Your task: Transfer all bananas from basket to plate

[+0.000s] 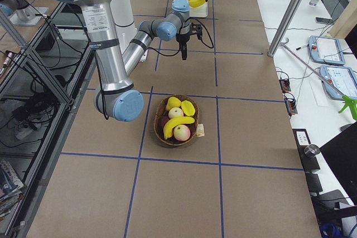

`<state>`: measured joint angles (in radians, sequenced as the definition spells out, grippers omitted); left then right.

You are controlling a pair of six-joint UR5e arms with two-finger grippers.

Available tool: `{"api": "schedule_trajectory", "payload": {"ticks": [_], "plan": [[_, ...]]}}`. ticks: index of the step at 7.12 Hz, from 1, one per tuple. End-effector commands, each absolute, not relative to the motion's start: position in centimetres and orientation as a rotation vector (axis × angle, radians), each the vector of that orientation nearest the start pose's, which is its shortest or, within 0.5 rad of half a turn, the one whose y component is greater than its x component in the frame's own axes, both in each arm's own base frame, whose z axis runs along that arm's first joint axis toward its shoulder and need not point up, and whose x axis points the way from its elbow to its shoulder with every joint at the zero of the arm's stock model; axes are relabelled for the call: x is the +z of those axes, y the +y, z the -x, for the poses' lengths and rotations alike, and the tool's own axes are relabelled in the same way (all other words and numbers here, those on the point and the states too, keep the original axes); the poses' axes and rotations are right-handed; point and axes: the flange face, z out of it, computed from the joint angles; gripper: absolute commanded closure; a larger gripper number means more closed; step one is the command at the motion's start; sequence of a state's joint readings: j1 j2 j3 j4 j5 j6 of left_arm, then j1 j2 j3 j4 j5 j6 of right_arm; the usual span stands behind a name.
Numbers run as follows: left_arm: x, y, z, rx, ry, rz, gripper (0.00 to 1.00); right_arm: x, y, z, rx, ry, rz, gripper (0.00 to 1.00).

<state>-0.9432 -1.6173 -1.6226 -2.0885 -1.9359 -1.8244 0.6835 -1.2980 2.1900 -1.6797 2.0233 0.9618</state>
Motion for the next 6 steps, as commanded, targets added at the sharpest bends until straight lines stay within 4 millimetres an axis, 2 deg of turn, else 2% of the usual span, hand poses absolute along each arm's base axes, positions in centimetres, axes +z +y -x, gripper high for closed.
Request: {"api": "schedule_trajectory", "payload": {"ticks": [1, 2, 3, 4, 5, 6], "plan": [[57.3, -50.2, -21.6, -0.984, 0.728, 0.094, 0.00, 26.1, -38.1, 32.5, -0.106, -0.869, -0.119, 0.00], [57.7, -49.9, -19.4, -0.932, 0.736, 0.105, 0.00, 26.3, -38.1, 32.4, -0.105, -0.866, -0.118, 0.00], [55.8, -50.5, -16.7, -0.933, 0.803, 0.151, 0.00, 26.7, -38.2, 32.3, -0.104, -0.861, -0.114, 0.00], [53.4, -50.4, -16.1, -0.915, 0.844, 0.158, 0.00, 27.3, -38.5, 31.6, -0.097, -0.847, -0.114, 0.00], [50.4, -49.9, -16.5, -0.818, 0.885, 0.099, 0.00, 29.0, -38.7, 30.1, -0.139, -0.820, -0.132, 0.00], [47.6, -49.3, -16.3, -0.739, 0.918, 0.046, 0.00, 30.4, -38.1, 28.2, -0.173, -0.800, -0.142, 0.00]]}}
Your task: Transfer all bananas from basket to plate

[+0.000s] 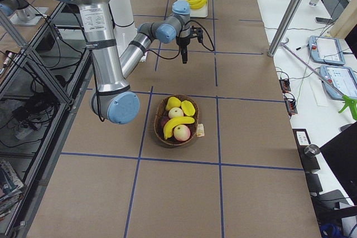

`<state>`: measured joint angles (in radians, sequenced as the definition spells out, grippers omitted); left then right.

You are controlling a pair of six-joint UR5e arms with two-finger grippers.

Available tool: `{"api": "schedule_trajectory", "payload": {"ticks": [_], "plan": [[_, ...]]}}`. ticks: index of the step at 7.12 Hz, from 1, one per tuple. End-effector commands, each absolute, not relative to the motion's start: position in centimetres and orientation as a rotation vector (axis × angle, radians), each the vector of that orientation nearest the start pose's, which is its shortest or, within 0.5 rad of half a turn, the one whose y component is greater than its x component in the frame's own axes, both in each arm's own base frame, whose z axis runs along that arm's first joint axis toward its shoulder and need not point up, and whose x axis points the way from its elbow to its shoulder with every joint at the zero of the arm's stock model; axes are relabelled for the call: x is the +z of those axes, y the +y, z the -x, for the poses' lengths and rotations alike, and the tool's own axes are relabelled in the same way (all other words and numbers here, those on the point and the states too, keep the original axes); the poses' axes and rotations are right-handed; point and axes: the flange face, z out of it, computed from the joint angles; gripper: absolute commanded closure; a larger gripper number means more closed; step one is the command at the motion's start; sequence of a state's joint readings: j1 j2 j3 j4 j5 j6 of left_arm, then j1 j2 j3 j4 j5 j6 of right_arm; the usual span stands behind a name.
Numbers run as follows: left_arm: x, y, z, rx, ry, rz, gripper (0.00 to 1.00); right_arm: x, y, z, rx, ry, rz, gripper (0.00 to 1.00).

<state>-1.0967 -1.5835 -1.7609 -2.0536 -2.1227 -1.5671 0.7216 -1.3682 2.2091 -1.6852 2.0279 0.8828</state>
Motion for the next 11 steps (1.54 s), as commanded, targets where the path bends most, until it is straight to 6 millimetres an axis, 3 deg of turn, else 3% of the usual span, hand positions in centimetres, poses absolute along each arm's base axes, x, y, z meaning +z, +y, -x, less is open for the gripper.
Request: {"api": "schedule_trajectory", "payload": {"ticks": [1, 2, 3, 4, 5, 6, 7, 8, 10, 11], "plan": [[45.0, -48.0, -18.2, -0.651, 0.936, 0.032, 0.00, 32.0, -38.6, 26.1, -0.194, -0.775, -0.152, 0.00], [42.4, -45.9, -21.4, -0.546, 0.946, 0.039, 0.00, 33.8, -38.9, 24.2, -0.253, -0.746, -0.172, 0.00], [40.2, -43.9, -23.0, -0.459, 0.936, 0.045, 0.00, 36.4, -38.2, 22.1, -0.321, -0.701, -0.186, 0.00], [38.9, -43.3, -23.7, -0.417, 0.940, 0.036, 0.00, 38.1, -37.8, 19.6, -0.361, -0.671, -0.195, 0.00], [36.8, -42.5, -26.7, -0.358, 0.966, 0.044, 0.00, 40.2, -37.6, 17.3, -0.436, -0.632, -0.208, 0.00], [36.1, -42.0, -28.1, -0.333, 0.974, 0.049, 0.00, 42.3, -36.9, 15.6, -0.503, -0.597, -0.201, 0.01], [36.1, -41.9, -28.2, -0.331, 0.974, 0.050, 0.00, 43.7, -36.3, 14.9, -0.508, -0.562, -0.203, 0.01], [36.1, -41.8, -28.4, -0.327, 0.975, 0.052, 0.00, 46.8, -35.3, 13.5, -0.491, -0.503, -0.216, 0.01], [36.0, -41.5, -28.6, -0.320, 0.976, 0.055, 0.00, 52.4, -34.8, 13.2, -0.501, -0.525, -0.287, 0.01], [36.0, -41.5, -28.6, -0.319, 0.977, 0.056, 0.00, 52.8, -34.3, 14.3, -0.533, -0.523, -0.275, 0.01]]}}
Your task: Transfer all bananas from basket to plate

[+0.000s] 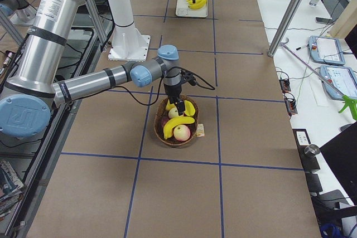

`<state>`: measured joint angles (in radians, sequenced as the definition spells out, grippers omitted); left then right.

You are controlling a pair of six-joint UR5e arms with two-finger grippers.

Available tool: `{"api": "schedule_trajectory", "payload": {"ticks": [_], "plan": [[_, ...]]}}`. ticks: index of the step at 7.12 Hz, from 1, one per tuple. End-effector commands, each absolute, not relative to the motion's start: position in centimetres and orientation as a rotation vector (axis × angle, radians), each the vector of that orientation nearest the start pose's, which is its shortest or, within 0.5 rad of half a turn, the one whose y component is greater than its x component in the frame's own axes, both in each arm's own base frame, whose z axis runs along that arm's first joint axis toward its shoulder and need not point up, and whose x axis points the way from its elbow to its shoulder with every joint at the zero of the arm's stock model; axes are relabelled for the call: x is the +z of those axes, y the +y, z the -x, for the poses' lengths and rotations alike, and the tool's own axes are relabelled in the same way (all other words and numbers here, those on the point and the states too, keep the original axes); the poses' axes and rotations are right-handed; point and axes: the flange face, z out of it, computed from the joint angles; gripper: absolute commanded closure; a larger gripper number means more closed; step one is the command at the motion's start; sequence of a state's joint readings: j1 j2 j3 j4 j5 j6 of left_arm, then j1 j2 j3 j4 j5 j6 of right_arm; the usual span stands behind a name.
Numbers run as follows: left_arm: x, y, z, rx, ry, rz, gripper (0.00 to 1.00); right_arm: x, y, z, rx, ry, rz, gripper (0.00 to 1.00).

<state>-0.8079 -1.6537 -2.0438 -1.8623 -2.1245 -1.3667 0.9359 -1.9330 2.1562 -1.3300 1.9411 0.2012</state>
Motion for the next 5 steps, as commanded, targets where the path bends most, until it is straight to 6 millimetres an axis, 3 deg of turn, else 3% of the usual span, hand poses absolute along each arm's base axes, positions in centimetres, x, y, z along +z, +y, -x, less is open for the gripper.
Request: {"api": "schedule_trajectory", "payload": {"ticks": [1, 2, 5], "plan": [[36.1, -41.5, -28.6, -0.319, 0.976, 0.057, 0.00, 53.7, -33.2, 15.6, -0.579, -0.477, -0.266, 0.01], [36.2, -41.6, -28.7, -0.321, 0.973, 0.059, 0.00, 54.7, -32.1, 16.3, -0.616, -0.434, -0.255, 0.01], [36.1, -41.5, -28.6, -0.320, 0.975, 0.058, 0.00, 57.1, -31.6, 18.5, -0.676, -0.339, -0.245, 0.05]]}}
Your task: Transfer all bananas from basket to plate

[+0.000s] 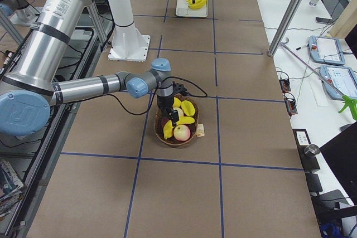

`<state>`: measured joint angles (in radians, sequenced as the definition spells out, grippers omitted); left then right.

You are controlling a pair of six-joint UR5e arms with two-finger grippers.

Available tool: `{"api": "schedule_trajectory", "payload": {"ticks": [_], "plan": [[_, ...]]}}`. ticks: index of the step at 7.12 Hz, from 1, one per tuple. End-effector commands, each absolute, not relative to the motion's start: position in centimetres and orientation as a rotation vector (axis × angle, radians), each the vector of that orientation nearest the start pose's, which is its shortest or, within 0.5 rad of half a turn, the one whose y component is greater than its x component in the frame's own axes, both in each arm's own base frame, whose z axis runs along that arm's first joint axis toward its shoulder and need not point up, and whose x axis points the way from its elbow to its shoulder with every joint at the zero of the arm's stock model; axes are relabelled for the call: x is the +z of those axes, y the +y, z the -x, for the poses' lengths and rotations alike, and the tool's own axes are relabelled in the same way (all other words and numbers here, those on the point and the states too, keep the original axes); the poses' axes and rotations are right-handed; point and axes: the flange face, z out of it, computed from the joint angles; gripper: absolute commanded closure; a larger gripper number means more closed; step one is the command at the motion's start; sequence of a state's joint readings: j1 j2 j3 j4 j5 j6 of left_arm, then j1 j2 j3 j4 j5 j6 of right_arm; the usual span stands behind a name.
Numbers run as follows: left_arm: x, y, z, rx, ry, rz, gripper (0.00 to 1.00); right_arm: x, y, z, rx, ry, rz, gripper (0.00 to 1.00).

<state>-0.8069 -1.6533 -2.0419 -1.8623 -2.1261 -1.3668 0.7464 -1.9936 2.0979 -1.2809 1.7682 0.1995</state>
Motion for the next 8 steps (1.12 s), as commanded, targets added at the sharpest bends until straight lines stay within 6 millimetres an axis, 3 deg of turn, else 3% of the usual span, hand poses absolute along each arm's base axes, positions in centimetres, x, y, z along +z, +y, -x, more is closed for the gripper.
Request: {"api": "schedule_trajectory", "payload": {"ticks": [1, 2, 4, 7, 8], "plan": [[36.1, -41.5, -28.6, -0.320, 0.975, 0.058, 0.00, 57.5, -31.6, 18.9, -0.684, -0.337, -0.241, 0.08], [36.1, -41.5, -28.6, -0.320, 0.975, 0.058, 0.00, 58.3, -31.3, 19.5, -0.699, -0.325, -0.228, 0.12], [36.1, -41.5, -28.6, -0.320, 0.975, 0.058, 0.00, 58.8, -31.5, 20.3, -0.712, -0.312, -0.229, 0.34], [36.2, -41.5, -28.6, -0.320, 0.974, 0.060, 0.00, 59.3, -31.4, 20.5, -0.731, -0.288, -0.234, 0.48], [36.2, -41.5, -28.6, -0.321, 0.974, 0.061, 0.00, 59.1, -31.5, 20.5, -0.731, -0.289, -0.237, 0.63]]}}
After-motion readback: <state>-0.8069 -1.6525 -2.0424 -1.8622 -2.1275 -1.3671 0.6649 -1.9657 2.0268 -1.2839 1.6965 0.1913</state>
